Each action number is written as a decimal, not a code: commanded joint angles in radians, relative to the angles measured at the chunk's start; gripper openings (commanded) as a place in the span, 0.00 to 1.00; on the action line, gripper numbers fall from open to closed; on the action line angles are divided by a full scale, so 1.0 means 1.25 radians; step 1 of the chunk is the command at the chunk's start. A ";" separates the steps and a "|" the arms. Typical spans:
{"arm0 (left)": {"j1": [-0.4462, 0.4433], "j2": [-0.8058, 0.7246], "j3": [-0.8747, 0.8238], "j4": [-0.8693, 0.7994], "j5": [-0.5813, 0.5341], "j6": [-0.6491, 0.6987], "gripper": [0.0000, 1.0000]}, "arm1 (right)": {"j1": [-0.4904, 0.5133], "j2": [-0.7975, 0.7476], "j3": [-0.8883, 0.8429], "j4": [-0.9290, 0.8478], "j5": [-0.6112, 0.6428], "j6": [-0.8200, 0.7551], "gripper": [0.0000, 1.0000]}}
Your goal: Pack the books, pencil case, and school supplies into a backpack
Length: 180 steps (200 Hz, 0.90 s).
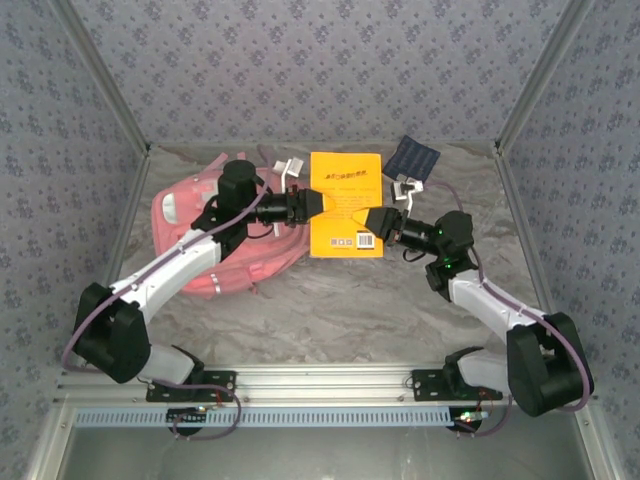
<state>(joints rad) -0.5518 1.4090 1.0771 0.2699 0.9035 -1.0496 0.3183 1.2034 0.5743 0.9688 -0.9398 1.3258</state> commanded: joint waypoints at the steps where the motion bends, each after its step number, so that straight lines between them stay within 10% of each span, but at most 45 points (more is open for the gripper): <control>1: 0.004 -0.031 -0.008 0.045 -0.001 0.004 0.06 | -0.015 -0.059 0.021 -0.140 0.030 -0.102 0.00; 15: 0.008 -0.039 -0.017 0.053 -0.024 0.000 0.00 | -0.011 -0.105 0.036 -0.276 0.068 -0.188 0.05; 36: 0.014 -0.065 -0.047 0.101 -0.085 -0.026 0.00 | -0.007 -0.189 0.055 -0.471 0.168 -0.323 0.50; 63: 0.014 -0.113 -0.104 0.207 -0.228 -0.083 0.00 | -0.005 -0.286 0.034 -0.596 0.336 -0.380 0.73; 116: -0.007 -0.186 -0.203 0.374 -0.518 -0.176 0.00 | 0.061 -0.280 -0.085 -0.293 0.445 -0.064 0.87; 180: -0.057 -0.148 -0.204 0.453 -0.588 -0.256 0.00 | 0.248 -0.190 -0.021 -0.206 0.597 -0.100 0.95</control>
<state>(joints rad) -0.6014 1.2232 0.7990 0.6674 0.2283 -1.3266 0.5926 0.9295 0.4957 0.5632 -0.2947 1.1877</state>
